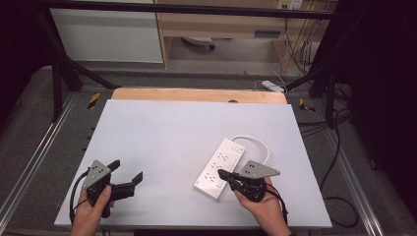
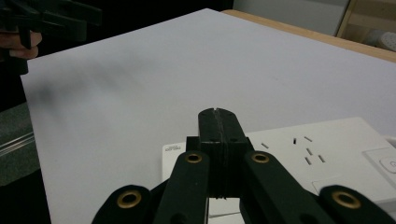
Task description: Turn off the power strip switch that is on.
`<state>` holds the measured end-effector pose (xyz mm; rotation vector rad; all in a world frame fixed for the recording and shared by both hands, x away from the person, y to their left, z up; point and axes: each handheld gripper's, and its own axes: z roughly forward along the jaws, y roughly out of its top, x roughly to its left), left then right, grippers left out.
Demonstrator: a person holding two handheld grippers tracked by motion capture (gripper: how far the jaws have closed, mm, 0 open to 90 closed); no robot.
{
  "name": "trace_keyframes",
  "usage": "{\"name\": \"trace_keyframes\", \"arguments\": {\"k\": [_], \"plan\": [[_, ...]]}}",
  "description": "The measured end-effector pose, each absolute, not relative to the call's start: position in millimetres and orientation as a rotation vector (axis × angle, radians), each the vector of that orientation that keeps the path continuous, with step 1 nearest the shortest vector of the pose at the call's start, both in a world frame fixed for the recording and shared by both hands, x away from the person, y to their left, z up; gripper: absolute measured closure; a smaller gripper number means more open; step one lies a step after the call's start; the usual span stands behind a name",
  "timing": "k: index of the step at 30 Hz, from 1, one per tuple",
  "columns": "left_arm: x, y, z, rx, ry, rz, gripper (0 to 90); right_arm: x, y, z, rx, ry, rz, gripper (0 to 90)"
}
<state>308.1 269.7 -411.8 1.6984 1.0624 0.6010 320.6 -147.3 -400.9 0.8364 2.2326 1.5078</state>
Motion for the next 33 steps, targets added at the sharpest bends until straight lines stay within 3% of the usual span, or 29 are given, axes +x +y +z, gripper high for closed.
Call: {"name": "trace_keyframes", "arguments": {"k": [33], "plan": [[308.4, 269.7, -412.1, 1.706, 1.061, 0.601, 5.5, 323.8, -142.8, -420.0, 0.879, 2.340, 1.421, 90.0]]}}
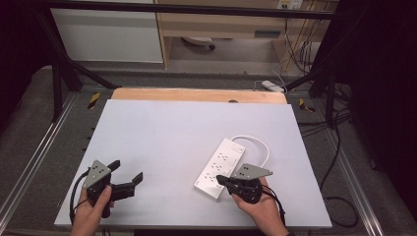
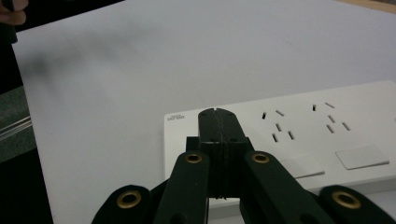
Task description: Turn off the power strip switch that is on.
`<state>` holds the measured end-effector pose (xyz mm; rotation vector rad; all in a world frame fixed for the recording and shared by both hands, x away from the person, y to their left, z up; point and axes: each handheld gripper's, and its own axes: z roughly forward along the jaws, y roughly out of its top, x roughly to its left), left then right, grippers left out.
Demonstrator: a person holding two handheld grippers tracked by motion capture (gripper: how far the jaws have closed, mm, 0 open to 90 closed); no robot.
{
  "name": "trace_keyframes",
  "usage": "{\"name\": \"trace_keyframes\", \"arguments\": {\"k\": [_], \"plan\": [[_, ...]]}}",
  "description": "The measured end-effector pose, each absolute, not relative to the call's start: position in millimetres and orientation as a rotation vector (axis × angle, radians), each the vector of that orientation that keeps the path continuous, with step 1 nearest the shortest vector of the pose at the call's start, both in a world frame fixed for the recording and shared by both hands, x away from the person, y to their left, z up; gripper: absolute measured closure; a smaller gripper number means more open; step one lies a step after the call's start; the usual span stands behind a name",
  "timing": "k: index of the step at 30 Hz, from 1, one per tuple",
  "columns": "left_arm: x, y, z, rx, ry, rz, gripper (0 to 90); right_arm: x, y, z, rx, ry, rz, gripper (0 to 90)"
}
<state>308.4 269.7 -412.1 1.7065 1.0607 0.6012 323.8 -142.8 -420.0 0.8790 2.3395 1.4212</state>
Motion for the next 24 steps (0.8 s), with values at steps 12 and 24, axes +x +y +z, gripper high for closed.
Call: {"name": "trace_keyframes", "arguments": {"k": [12, 24], "plan": [[308.1, 269.5, -412.0, 1.707, 1.059, 0.601, 5.5, 325.6, -141.0, -427.2, 0.911, 2.398, 1.369, 90.0], [308.1, 269.3, -412.1, 1.709, 1.057, 0.602, 5.5, 327.8, -140.5, -432.0, 0.940, 2.429, 1.330, 90.0]]}}
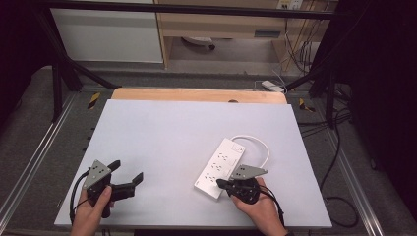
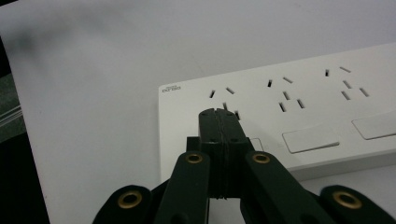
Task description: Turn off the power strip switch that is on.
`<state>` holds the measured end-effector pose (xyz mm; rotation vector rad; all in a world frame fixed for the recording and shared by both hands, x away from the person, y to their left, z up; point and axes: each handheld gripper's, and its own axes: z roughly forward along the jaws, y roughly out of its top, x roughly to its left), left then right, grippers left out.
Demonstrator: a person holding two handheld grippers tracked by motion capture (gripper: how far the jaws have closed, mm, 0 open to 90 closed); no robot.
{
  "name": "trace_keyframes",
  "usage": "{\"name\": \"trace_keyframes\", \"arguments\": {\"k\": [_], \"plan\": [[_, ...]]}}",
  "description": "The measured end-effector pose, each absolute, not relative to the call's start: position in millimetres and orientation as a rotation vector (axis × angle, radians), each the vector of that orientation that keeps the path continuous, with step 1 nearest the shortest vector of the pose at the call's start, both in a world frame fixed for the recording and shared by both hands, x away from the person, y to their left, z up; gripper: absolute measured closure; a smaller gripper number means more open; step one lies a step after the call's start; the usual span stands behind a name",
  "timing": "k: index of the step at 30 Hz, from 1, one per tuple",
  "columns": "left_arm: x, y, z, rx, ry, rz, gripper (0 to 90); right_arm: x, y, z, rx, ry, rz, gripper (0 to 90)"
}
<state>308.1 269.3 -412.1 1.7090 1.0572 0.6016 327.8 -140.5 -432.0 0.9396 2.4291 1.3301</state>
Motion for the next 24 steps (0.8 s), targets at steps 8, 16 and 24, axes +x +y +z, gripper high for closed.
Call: {"name": "trace_keyframes", "arguments": {"k": [8, 16, 24], "plan": [[308.0, 269.2, -412.1, 1.708, 1.057, 0.600, 5.5, 328.9, -139.5, -434.7, 0.944, 2.437, 1.319, 90.0], [308.0, 269.2, -412.0, 1.710, 1.055, 0.601, 5.5, 329.3, -138.4, -436.6, 0.941, 2.444, 1.311, 90.0], [308.0, 269.4, -411.8, 1.706, 1.054, 0.604, 5.5, 329.3, -137.7, -437.6, 0.942, 2.446, 1.302, 90.0]]}}
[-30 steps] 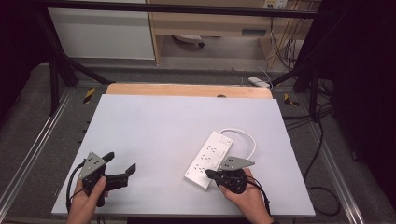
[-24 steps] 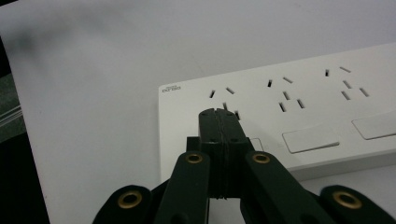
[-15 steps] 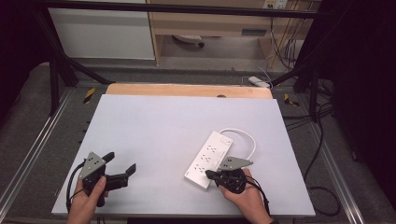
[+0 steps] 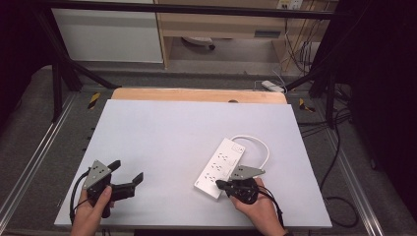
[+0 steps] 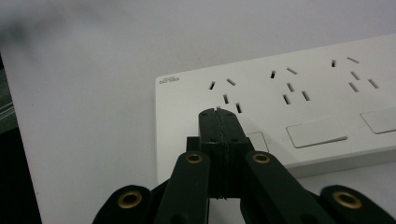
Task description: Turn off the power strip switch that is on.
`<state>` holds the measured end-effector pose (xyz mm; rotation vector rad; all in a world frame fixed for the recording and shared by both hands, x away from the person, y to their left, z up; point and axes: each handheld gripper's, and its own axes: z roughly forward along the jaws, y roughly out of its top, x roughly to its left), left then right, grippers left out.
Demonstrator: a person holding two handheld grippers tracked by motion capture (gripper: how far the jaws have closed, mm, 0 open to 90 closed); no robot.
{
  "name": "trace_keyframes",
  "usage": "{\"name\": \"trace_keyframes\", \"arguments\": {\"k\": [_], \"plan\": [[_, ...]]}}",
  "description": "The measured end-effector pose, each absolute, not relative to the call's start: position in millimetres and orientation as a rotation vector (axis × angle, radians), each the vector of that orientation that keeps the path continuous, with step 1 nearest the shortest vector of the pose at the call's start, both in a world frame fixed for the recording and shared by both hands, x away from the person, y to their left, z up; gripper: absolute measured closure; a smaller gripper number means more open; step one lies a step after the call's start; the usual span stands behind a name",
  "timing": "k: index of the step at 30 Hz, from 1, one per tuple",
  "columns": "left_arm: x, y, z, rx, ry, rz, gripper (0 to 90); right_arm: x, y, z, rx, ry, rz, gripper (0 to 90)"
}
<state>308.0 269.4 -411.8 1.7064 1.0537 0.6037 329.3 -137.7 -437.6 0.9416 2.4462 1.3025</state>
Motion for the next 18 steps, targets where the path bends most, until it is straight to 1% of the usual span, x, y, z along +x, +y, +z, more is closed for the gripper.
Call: {"name": "trace_keyframes", "arguments": {"k": [18], "plan": [[308.0, 268.9, -412.1, 1.713, 1.057, 0.604, 5.6, 329.8, -137.4, -439.1, 0.944, 2.451, 1.299, 90.0]]}}
